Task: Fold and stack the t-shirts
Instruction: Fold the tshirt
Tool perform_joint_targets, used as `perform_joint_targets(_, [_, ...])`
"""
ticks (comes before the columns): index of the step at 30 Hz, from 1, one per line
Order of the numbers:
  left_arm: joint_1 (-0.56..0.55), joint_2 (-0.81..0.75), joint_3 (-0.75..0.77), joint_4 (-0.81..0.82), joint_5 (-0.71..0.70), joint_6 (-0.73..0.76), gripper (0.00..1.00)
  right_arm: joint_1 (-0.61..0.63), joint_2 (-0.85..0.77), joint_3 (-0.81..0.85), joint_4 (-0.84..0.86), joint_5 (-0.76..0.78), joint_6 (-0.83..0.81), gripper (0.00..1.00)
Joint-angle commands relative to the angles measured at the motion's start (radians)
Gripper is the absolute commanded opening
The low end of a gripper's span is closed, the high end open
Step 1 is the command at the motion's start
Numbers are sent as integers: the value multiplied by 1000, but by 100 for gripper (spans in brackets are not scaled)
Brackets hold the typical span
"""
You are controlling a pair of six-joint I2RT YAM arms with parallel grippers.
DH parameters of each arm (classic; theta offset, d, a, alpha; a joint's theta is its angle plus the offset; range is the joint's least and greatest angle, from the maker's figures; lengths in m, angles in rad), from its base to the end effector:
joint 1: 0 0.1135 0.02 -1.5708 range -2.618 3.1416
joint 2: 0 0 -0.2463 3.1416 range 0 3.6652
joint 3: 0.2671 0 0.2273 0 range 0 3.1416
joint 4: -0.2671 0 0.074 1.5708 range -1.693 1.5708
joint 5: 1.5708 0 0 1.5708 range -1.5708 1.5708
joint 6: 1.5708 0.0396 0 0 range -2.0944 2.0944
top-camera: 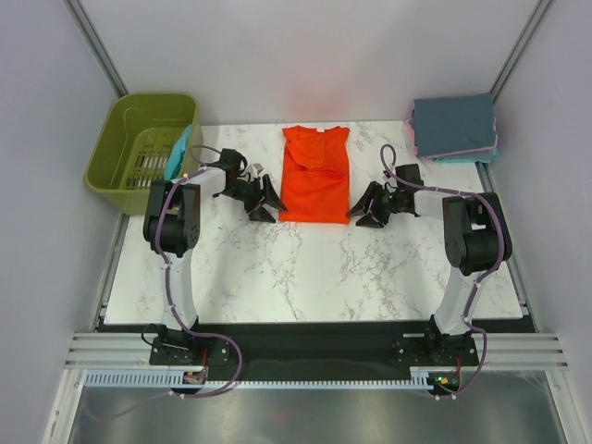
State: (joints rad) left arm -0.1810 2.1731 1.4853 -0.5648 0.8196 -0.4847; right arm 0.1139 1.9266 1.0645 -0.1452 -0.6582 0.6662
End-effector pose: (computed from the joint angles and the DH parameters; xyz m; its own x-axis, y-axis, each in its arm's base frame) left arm 0.3869 -0.1002 0.1277 -0.9887 -0.1423 0.0466 -0.1276 0.6373 -0.7600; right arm 0.3453 0.0639 0.1279 -0.9165 0.3873 -0.1004 0.1932 0.6481 0.7366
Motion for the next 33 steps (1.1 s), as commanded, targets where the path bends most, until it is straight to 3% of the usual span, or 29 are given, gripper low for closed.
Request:
perform_joint_targets(1, [-6, 11, 0, 39, 44, -40, 66, 16, 31, 29, 44, -1, 16, 57])
perform_joint_targets(12, [-18, 71, 33, 60, 53, -68, 65, 66, 51, 54, 45, -1, 27, 57])
perform_joint_targets(20, [-18, 86, 29, 77, 61, -84, 50, 69, 57, 52, 45, 11, 19, 55])
perform_joint_targets(24, [-21, 90, 27, 85, 53, -88, 39, 70, 66, 58, 65, 6, 15, 36])
perform_joint_targets(26, [-23, 88, 23, 91, 58, -89, 28, 70, 68, 60, 75, 11, 18, 24])
perform_joint_targets(29, [-26, 79, 13, 98, 59, -94, 21, 69, 57, 61, 81, 12, 12, 10])
perform_joint_targets(30, [-28, 67, 9, 97, 59, -94, 18, 69, 51, 61, 78, 11, 9, 8])
perform_joint_targets(31, [-28, 57, 3, 97, 56, -95, 5, 67, 43, 61, 78, 11, 9, 5])
perform_joint_targets(33, [-29, 31, -17, 95, 55, -97, 2, 67, 9, 60, 76, 11, 6, 1])
